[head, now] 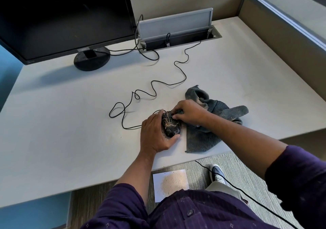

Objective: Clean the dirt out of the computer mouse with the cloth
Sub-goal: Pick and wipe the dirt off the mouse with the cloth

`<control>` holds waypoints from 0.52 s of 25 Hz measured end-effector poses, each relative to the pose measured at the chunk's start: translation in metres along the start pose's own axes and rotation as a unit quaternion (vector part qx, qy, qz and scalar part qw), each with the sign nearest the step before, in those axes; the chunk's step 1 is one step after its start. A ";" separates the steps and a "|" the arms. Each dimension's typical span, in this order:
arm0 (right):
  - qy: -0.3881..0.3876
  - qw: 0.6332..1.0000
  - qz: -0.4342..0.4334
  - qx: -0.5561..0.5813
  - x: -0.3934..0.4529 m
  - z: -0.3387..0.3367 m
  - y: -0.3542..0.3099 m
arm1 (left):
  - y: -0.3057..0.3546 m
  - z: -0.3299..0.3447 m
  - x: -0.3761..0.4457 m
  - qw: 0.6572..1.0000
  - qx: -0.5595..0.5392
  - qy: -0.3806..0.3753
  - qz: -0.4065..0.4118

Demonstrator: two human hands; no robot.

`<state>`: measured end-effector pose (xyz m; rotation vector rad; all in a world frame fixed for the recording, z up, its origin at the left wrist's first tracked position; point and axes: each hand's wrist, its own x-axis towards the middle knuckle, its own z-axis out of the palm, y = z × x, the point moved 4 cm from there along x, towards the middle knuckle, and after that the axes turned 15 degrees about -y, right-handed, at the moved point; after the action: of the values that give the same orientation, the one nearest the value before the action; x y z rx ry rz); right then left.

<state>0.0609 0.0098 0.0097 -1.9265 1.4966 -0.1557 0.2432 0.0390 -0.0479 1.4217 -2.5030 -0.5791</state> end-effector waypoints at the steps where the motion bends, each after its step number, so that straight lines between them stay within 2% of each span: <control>1: -0.022 1.000 -0.008 -0.008 -0.001 0.003 -0.002 | 0.000 0.000 0.000 1.000 0.000 -0.001 0.001; 4: -0.102 0.994 -0.028 -0.033 -0.002 0.000 -0.005 | -0.001 0.000 0.001 1.000 0.000 -0.005 -0.001; 5: -0.090 0.995 -0.024 -0.035 -0.001 -0.004 -0.004 | -0.001 0.000 0.001 1.000 -0.002 -0.006 -0.001; 8: 0.015 1.000 0.004 -0.008 0.001 -0.010 -0.003 | 0.000 0.000 0.000 1.000 -0.002 0.000 0.001; 9: 0.015 1.000 0.006 -0.006 0.002 -0.006 -0.004 | 0.000 0.000 0.001 1.000 -0.003 0.001 0.000; 13: -0.068 0.997 0.005 -0.044 0.004 -0.004 -0.004 | 0.000 0.000 0.001 1.000 -0.008 -0.002 0.005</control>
<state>0.0632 0.0048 0.0137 -1.9579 1.4435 0.0466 0.2427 0.0385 -0.0478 1.4026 -2.5007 -0.5990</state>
